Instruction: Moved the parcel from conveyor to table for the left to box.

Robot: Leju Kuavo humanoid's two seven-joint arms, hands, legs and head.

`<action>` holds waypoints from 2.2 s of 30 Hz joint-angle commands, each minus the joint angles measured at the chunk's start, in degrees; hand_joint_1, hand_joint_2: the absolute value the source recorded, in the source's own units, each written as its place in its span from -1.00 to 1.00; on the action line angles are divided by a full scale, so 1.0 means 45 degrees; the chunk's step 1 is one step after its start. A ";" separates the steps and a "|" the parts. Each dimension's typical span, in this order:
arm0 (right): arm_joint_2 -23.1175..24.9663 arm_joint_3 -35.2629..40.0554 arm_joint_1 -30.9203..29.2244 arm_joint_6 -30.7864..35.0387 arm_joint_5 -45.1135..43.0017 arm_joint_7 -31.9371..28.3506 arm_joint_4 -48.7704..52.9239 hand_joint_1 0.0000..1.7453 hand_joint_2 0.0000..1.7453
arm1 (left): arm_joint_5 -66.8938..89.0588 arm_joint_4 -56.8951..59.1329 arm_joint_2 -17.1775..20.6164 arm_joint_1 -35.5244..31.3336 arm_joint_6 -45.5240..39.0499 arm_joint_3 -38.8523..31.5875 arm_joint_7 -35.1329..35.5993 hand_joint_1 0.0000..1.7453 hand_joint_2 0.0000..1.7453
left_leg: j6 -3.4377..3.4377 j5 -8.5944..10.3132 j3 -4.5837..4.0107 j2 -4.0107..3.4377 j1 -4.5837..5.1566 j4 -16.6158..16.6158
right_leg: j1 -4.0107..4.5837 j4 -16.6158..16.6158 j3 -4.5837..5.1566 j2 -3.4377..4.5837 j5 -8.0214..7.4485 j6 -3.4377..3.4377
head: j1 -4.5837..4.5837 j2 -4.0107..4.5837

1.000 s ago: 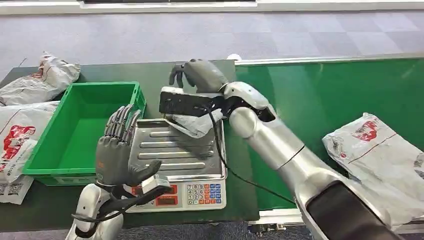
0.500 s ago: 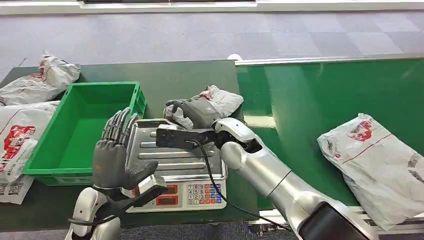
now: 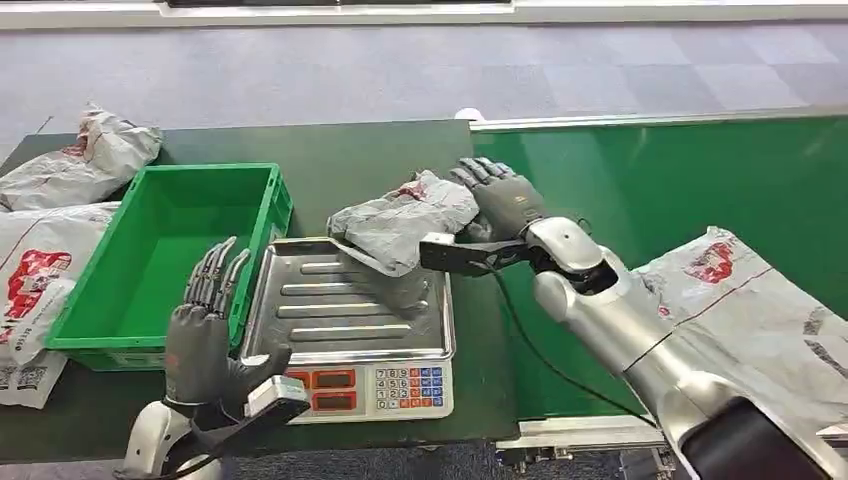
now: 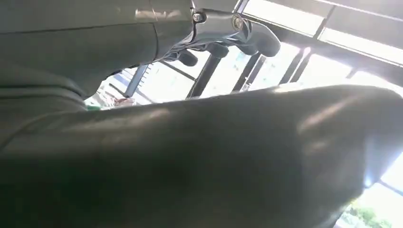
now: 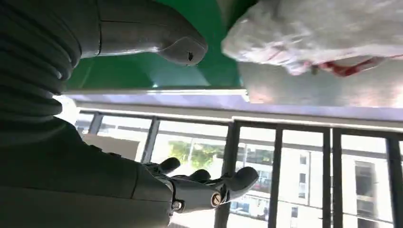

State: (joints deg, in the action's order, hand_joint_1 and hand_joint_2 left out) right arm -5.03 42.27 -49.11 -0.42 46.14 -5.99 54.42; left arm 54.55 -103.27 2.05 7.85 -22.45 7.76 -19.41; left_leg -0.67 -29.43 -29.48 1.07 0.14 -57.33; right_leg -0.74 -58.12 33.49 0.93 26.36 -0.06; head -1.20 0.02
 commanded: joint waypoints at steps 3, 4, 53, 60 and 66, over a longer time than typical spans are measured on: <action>-0.1934 -0.1375 0.0795 0.0918 0.0034 -0.0836 -0.1413 -1.00 1.00 | -0.0324 0.0733 -0.0148 0.0112 -0.0263 -0.0357 -0.0438 -1.00 -1.00 | -0.0006 0.0021 0.0023 0.0051 -0.0012 0.0031 | 0.0018 0.0052 -0.0041 -0.0082 -0.0004 -0.0001 | 0.0005 0.0000; -0.1978 -0.1486 0.0872 0.1006 -0.0045 -0.0963 -0.1575 -1.00 1.00 | -0.0352 0.0851 -0.0155 0.0040 -0.0282 -0.0311 -0.0476 -1.00 -1.00 | -0.0003 0.0019 0.0016 0.0072 -0.0010 0.0022 | 0.0018 0.0045 -0.0044 -0.0096 0.0000 0.0001 | 0.0000 0.0000; 0.2930 -0.7313 -0.1496 -0.0978 -0.5278 -0.3266 -0.8745 -1.00 1.00 | -0.1390 0.3413 -0.0617 -0.2045 -0.0364 0.1299 -0.0829 -1.00 -1.00 | -0.0005 0.0028 0.0022 -0.0042 -0.0004 0.0042 | 0.0004 0.0046 -0.0012 0.0011 -0.0049 -0.0004 | 0.0000 0.0000; 0.3712 -0.6783 -0.1431 -0.2085 -0.4962 -0.4290 -0.8468 -1.00 1.00 | -0.1445 0.3818 -0.0823 -0.2594 -0.0184 0.1451 -0.0826 -1.00 -1.00 | -0.0004 0.0028 -0.0024 -0.0039 -0.0003 0.0011 | 0.0008 0.0013 0.0042 0.0015 -0.0041 0.0001 | 0.0000 0.0000; 0.4001 -0.5881 -0.1528 -0.2027 -0.3973 -0.4081 -0.8470 -1.00 1.00 | -0.1464 0.4128 -0.0901 -0.2733 -0.0137 0.1329 -0.0816 -1.00 -1.00 | -0.0003 0.0027 -0.0027 -0.0043 -0.0003 0.0007 | 0.0006 0.0005 0.0042 0.0022 -0.0039 0.0003 | 0.0000 0.0000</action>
State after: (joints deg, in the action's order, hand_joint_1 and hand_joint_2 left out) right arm 10.56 13.40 -53.93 -9.49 24.85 -25.66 19.52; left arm 48.17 -90.53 -1.57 -1.42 -23.47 12.63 -23.30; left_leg -0.66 -29.34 -29.58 0.93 0.13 -57.33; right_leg -0.72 -58.12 33.66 1.08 26.21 -0.04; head -1.20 0.02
